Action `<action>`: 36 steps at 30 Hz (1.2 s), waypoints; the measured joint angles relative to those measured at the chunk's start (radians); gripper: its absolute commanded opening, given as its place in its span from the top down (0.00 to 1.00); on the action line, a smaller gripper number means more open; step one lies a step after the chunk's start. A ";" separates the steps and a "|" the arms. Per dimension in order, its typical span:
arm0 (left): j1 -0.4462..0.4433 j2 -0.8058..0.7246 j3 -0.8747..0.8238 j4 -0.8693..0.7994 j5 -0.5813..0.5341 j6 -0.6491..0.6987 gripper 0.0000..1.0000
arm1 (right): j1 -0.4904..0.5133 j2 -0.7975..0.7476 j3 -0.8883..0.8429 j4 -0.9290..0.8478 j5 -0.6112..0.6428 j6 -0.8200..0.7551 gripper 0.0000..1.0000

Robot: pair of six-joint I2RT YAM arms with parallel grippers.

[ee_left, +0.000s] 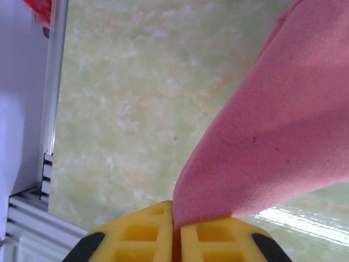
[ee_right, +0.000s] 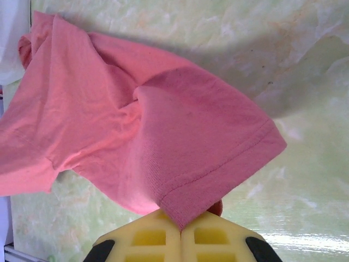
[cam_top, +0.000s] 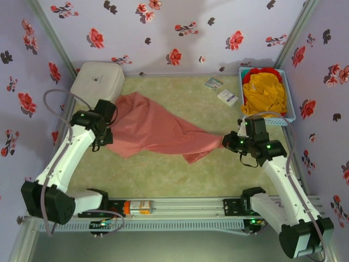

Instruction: Fold and stack the t-shirts

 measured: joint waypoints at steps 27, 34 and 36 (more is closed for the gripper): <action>0.204 0.034 0.124 -0.081 -0.122 0.175 0.85 | 0.824 0.455 0.074 0.147 0.077 -0.019 0.78; 0.204 0.084 0.122 -0.080 -0.125 0.197 0.54 | 0.860 0.475 0.120 0.097 0.204 -0.056 0.32; 0.204 0.100 0.122 -0.080 -0.106 0.197 0.52 | 0.839 0.431 0.120 0.085 0.241 -0.055 0.31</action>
